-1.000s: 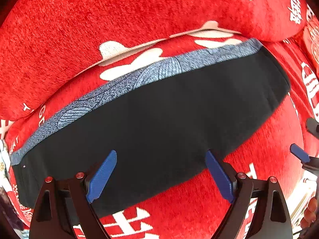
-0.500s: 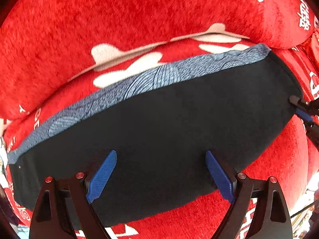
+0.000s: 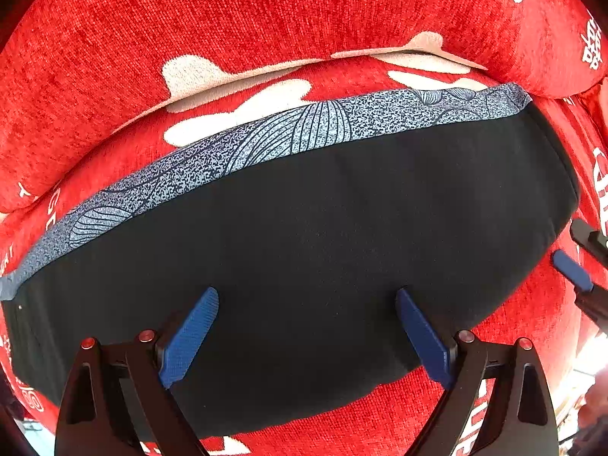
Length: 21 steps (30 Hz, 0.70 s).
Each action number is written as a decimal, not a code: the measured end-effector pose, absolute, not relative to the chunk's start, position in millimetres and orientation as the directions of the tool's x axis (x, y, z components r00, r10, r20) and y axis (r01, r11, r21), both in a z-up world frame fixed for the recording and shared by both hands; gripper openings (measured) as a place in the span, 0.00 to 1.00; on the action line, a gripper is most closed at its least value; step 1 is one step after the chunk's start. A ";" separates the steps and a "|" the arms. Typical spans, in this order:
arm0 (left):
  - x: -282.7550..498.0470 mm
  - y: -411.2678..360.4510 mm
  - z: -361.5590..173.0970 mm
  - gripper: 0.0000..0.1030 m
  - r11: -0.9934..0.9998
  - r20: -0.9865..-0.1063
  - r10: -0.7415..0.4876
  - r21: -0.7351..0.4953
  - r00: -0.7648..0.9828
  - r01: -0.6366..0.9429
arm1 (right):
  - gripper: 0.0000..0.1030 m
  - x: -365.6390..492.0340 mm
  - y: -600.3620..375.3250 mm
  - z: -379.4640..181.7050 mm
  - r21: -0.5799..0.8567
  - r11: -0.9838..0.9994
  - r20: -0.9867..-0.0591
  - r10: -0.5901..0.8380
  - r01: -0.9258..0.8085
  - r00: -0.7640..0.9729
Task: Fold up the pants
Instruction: 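Press the folded trouser strip flat with both grippers open, then grasp the end of the black trouser strip with the right gripper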
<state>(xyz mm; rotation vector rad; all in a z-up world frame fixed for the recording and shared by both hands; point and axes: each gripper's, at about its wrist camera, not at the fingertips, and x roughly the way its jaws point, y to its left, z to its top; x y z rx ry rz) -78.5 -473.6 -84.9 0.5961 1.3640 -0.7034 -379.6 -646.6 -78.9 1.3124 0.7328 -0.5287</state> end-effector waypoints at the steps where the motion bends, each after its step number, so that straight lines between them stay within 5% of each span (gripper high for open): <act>1: -78.3 -473.6 -85.1 0.93 0.662 -0.992 -0.104 -0.020 0.066 0.749 | 0.56 -378.6 -646.0 -80.0 0.670 0.194 -0.737 0.054 0.717 0.674; 15: -85.9 -468.0 -79.8 0.93 0.663 -0.990 -0.114 -0.012 0.086 0.749 | 0.64 -338.0 -670.5 -90.9 0.736 0.208 -0.655 -0.025 0.644 0.756; 18: -81.2 -467.1 -63.8 0.89 0.689 -0.981 -0.131 0.014 0.143 0.724 | 0.12 -333.2 -675.1 -97.8 0.759 0.140 -0.645 0.021 0.636 0.764; 21: -71.1 -471.5 -53.1 0.89 0.717 -0.971 -0.161 0.010 0.179 0.697 | 0.12 -333.8 -672.3 -83.3 0.775 0.184 -0.619 0.023 0.605 0.785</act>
